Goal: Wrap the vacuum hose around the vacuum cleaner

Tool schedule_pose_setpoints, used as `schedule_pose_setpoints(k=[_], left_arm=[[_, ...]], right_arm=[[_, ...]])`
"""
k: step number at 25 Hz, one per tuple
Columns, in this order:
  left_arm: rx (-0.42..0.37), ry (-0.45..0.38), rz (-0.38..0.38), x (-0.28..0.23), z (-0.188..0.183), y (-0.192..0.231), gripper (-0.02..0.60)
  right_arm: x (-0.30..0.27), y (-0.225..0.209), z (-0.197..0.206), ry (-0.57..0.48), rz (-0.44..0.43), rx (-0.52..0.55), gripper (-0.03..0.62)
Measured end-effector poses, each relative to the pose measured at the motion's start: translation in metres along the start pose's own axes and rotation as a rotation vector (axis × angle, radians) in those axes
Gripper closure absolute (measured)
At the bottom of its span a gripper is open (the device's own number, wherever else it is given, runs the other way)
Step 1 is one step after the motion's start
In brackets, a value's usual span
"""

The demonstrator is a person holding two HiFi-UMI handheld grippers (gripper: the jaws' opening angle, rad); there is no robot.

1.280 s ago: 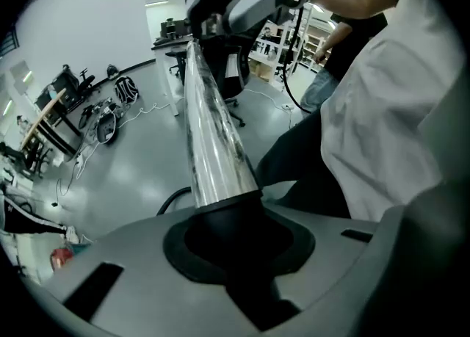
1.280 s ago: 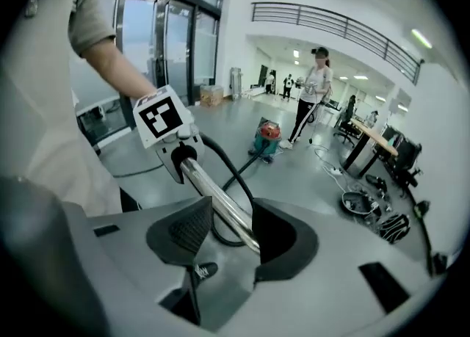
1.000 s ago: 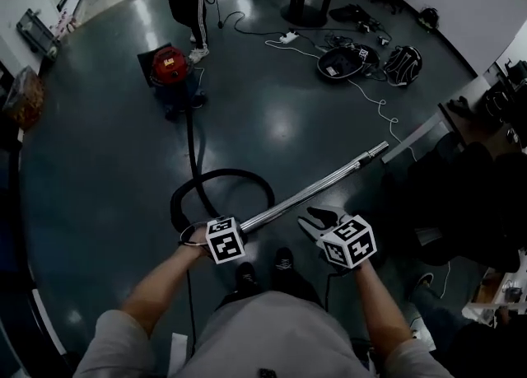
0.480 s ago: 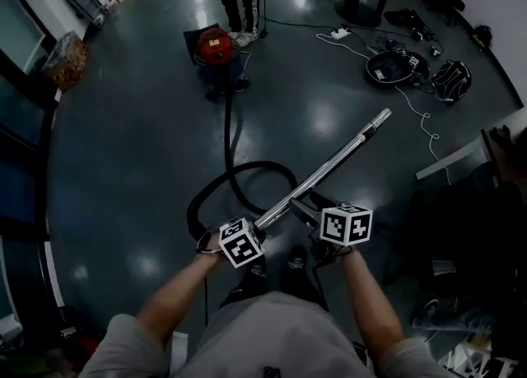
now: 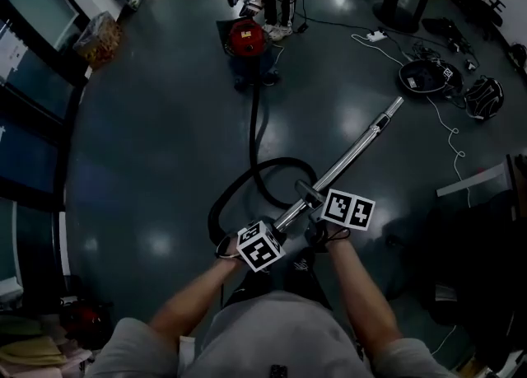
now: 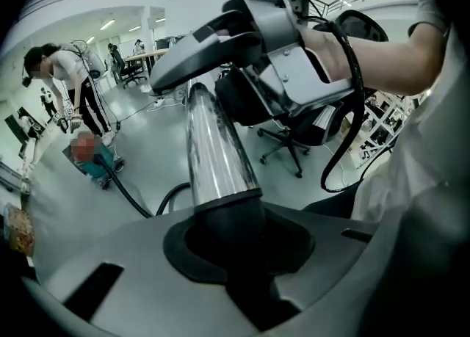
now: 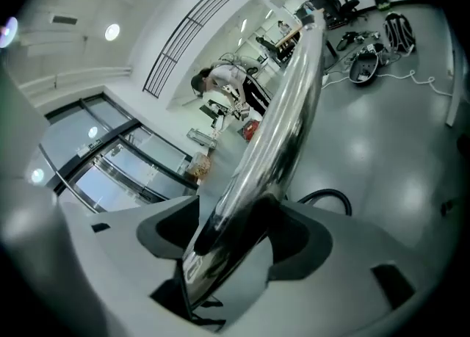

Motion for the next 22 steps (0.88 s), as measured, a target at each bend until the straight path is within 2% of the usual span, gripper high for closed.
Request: schedule_pose_setpoints(k=[1,3,9,13,17,20,22], left_arm=[[0.009,-0.010,0.001,-0.002,-0.005,-0.003,0.495],[0.031,-0.031,0.003,-0.006,-0.014,-0.007,0.495],[0.121,-0.060,0.006,-0.014,-0.025,-0.013,0.494],[0.146,-0.100,0.050,-0.014,-0.031,-0.017,0.492],[0.113,-0.179,0.103,-0.009,-0.047,-0.013,0.486],[0.040,-0.178,0.132,-0.008,-0.051,-0.006,0.457],[-0.024,-0.153,0.160,-0.005,-0.046,-0.001,0.415]], right_arm=[[0.000,-0.003,-0.005,-0.017,-0.002,-0.023,0.311],[0.002,-0.009,-0.014,-0.044,-0.006,-0.061,0.369],[-0.001,-0.008,-0.026,-0.040,-0.023,-0.066,0.405],[-0.001,0.003,-0.036,-0.037,-0.033,-0.056,0.423],[-0.002,0.018,-0.055,-0.056,-0.034,-0.006,0.435],[-0.011,0.030,-0.067,-0.063,-0.025,0.044,0.444],[-0.019,0.040,-0.072,-0.052,-0.022,0.097,0.445]])
Point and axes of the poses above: the fingertips, and each gripper's own axes: x backward along the fingers, y to its left, z out of its underside, the point moved 2 cm from there along x, backward along the fingers, and after that the axes turned 10 degrees about x, right-handed, at the moved point
